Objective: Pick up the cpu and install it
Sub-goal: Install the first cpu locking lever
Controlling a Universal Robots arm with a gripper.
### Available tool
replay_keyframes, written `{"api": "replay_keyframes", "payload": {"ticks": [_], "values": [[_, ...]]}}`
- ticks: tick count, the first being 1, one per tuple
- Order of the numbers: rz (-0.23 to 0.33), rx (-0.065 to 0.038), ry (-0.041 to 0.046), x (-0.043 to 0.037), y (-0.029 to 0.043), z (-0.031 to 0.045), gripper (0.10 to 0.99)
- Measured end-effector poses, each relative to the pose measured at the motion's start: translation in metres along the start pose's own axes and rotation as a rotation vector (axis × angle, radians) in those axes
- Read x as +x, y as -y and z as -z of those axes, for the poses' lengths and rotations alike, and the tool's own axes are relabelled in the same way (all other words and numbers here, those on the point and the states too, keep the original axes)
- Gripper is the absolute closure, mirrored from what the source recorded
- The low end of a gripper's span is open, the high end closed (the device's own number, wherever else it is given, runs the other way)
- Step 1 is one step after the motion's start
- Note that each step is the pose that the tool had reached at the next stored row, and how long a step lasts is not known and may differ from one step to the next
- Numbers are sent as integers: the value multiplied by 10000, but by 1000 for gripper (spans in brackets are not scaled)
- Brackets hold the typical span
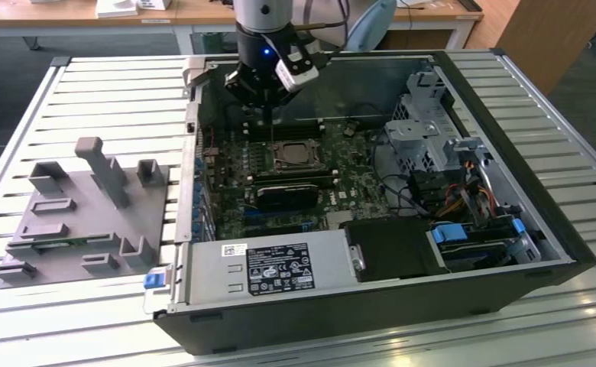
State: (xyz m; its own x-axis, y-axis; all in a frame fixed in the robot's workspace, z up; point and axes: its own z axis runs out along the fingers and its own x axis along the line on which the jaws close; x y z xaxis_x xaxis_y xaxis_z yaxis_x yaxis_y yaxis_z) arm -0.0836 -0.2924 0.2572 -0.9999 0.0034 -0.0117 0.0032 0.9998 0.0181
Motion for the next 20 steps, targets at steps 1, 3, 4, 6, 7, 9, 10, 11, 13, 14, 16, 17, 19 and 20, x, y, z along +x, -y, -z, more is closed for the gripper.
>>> {"api": "replay_keyframes", "payload": {"ticks": [1,3,4,6,7,9,10,11,13,14,16,17,19,20], "values": [[0,0,0,-9,0,0,980],[0,0,-1,-12,0,0,980],[0,0,0,-14,0,-1,980],[0,0,-1,-19,0,-1,980],[0,0,-1,-22,0,-1,980],[0,0,0,-28,0,-1,980],[0,0,0,-31,0,-2,980],[0,0,0,-33,0,-2,980],[0,0,0,-39,0,-2,980],[0,0,0,-42,0,-3,980],[0,0,0,-49,0,-3,980],[0,0,-1,-53,0,-4,980],[0,0,0,-60,0,-4,980],[0,0,-1,-64,0,-4,980]]}}
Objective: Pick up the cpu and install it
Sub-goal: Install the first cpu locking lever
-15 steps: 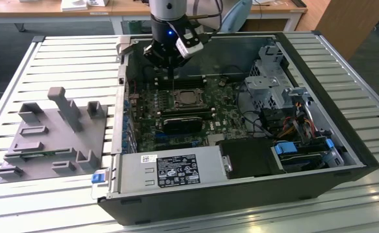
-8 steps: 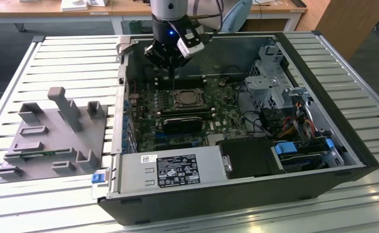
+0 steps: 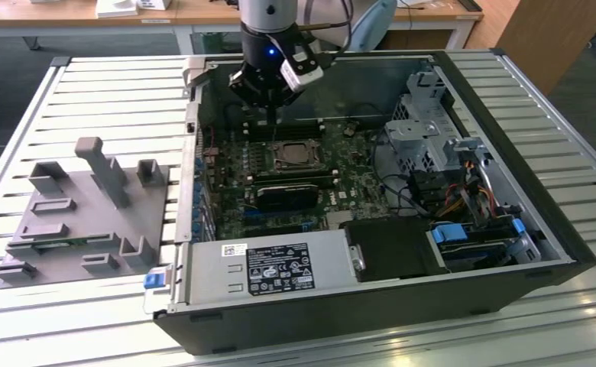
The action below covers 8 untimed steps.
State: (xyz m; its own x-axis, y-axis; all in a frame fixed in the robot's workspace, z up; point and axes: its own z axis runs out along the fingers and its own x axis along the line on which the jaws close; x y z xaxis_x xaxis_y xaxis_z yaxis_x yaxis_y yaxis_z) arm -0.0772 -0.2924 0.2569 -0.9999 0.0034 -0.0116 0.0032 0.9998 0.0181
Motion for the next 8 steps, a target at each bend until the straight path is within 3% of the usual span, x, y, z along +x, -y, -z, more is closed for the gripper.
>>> {"api": "replay_keyframes", "payload": {"ticks": [8], "values": [[0,0,0,-54,0,-4,980]]}}
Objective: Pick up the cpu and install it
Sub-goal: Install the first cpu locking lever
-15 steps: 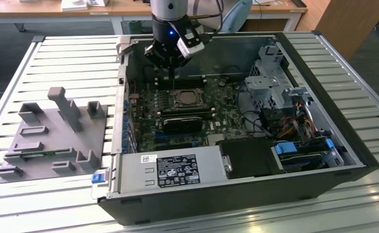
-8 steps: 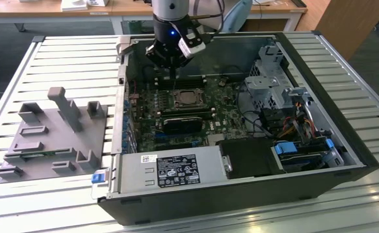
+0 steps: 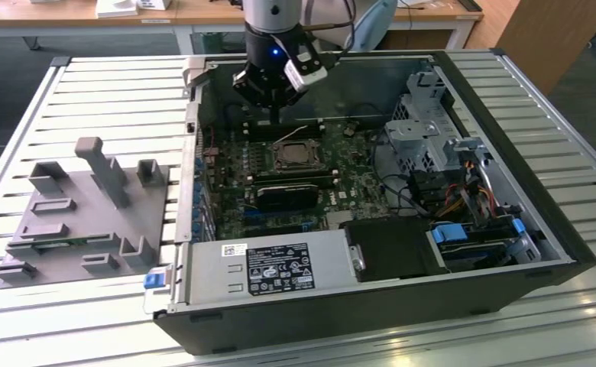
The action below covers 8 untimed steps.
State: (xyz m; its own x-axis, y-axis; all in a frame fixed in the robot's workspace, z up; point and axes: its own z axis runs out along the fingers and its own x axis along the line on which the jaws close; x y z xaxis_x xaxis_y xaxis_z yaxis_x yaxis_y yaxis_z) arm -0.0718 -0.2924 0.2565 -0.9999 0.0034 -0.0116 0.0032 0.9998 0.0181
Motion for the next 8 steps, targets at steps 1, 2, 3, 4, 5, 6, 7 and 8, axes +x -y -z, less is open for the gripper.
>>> {"api": "replay_keyframes", "payload": {"ticks": [1,2,3,4,5,6,7,8], "values": [[0,-20,1,-10,1,-1,980],[-3,-140,1,-16,4,-4,980],[-4,-311,0,-20,7,-5,980],[-5,-465,-2,-24,11,-8,980],[-5,-500,-3,-25,15,-11,980],[-6,-504,1,-26,15,-15,980],[-6,-503,-1,-27,15,-17,980],[-5,-503,-1,-30,16,-21,980]]}}
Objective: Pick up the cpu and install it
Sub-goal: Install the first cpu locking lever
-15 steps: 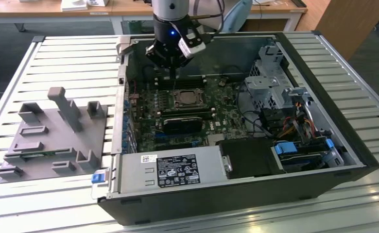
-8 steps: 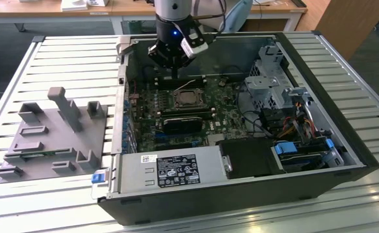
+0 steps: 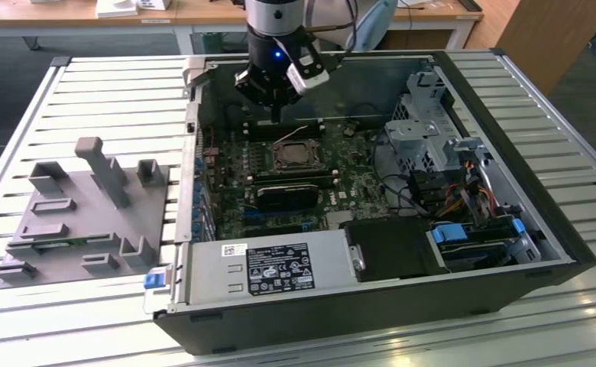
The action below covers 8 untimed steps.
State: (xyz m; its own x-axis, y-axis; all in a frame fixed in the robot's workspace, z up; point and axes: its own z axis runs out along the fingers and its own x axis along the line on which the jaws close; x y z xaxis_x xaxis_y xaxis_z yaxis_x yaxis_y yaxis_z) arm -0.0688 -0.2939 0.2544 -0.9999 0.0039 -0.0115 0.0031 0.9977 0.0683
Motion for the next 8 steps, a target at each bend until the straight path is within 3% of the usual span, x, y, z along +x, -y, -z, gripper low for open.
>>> {"api": "replay_keyframes", "payload": {"ticks": [3,8], "values": [[-1,1,0,-16,2,-24,980],[21,-1,-7,-109,6,-111,980]]}}
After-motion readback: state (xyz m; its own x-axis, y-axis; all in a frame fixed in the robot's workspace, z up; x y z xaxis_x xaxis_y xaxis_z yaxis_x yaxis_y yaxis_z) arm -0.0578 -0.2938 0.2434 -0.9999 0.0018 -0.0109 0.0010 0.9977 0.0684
